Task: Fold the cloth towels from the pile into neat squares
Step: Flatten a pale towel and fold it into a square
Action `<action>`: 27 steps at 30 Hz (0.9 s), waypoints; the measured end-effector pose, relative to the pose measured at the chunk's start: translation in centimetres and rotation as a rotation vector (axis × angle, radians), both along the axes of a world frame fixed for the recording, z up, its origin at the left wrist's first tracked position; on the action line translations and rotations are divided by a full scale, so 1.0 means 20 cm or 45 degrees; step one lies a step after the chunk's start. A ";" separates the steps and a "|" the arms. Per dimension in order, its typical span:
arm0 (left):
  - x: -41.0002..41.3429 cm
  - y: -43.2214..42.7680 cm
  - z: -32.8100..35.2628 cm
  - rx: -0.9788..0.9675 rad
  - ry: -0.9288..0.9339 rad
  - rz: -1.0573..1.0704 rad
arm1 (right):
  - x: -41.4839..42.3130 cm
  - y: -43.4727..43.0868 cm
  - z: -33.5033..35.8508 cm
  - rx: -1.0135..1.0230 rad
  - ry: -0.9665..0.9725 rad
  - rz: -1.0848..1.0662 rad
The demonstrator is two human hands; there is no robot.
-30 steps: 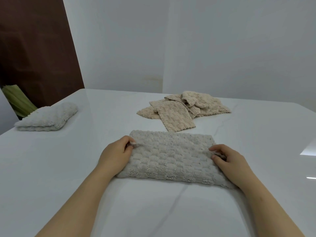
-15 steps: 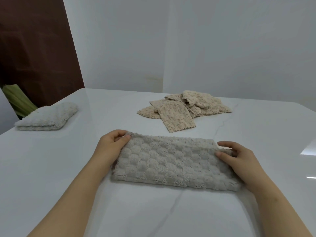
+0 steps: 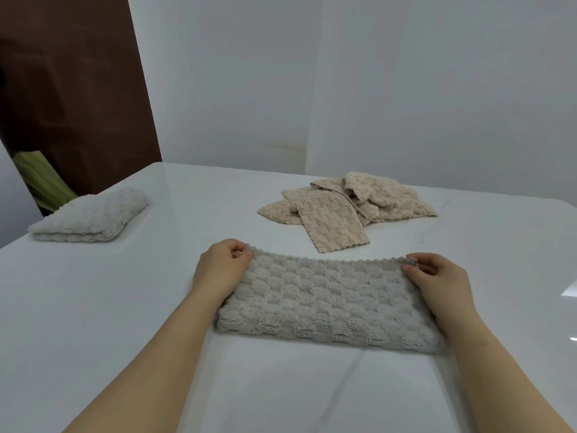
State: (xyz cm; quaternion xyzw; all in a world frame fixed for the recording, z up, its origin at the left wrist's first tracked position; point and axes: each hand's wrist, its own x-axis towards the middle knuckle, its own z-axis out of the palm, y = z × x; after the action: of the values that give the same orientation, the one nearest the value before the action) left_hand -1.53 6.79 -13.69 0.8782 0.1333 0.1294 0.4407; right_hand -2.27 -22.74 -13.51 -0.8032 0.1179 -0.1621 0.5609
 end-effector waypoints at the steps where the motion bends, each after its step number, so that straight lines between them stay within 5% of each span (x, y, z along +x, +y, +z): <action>1: 0.00 0.00 -0.01 0.052 -0.010 0.003 | 0.00 0.00 -0.01 -0.078 0.010 0.001; 10: 0.01 -0.02 -0.04 0.482 -0.001 -0.012 | 0.03 0.01 -0.04 -0.491 0.065 0.069; 16: 0.01 -0.03 -0.04 0.695 0.164 -0.067 | 0.05 0.01 -0.04 -0.833 0.362 -0.003; 23: -0.01 -0.04 -0.03 0.611 0.126 -0.132 | 0.02 0.02 -0.01 -0.868 0.347 0.055; 27: -0.01 -0.03 -0.01 0.280 0.016 -0.114 | -0.02 0.02 -0.01 -0.512 0.101 0.147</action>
State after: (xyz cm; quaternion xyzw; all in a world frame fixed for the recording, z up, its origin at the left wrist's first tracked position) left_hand -1.81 6.17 -13.99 0.9270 0.0816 0.1181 0.3464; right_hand -2.63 -22.28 -13.69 -0.9102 0.0588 -0.1182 0.3926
